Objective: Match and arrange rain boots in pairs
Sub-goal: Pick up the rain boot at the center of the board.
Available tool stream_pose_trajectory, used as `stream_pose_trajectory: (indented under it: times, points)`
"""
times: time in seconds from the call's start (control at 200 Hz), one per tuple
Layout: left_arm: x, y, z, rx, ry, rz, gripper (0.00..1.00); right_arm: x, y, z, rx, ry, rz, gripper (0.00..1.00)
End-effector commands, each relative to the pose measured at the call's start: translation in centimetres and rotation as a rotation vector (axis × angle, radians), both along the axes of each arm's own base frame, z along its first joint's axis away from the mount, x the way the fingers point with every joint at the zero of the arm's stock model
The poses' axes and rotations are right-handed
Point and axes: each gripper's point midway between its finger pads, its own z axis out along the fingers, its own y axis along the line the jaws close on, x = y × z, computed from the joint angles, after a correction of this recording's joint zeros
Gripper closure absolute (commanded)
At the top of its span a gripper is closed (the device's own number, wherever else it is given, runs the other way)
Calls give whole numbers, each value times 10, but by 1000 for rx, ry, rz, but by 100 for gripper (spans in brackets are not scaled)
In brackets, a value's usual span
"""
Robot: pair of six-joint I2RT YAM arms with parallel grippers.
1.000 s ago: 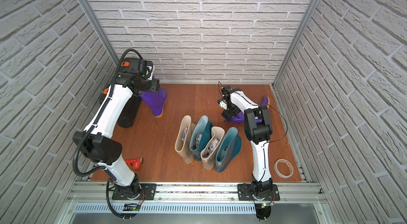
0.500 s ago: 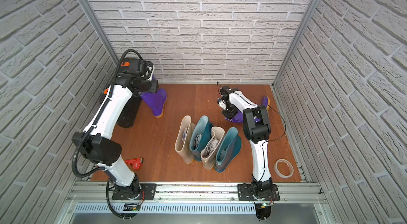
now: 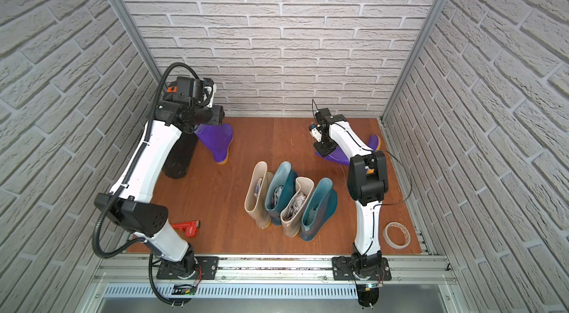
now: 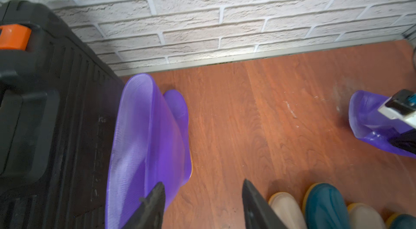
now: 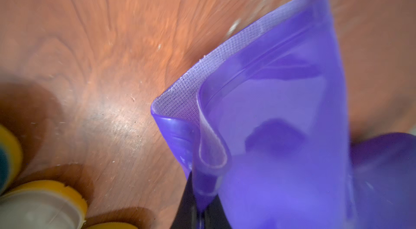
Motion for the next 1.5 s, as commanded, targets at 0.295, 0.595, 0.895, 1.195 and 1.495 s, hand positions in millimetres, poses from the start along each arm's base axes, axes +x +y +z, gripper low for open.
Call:
stream_pose_trajectory:
  times: [0.295,0.595,0.895,1.195,1.495]
  points:
    - [-1,-84,39,-187,-36,-151,36,19,25,128,253,-398,-61,94]
    - [12,-158,12,-239,41,-252,34,25,63,169,477,-494,-11,94]
    - [28,-204,-3,-341,63,-308,27,17,106,196,670,-543,124,94]
    - [37,-228,-17,-421,94,-333,21,-2,142,200,776,-534,263,94]
    - [40,-242,-36,-454,144,-323,19,0,157,200,792,-539,298,94]
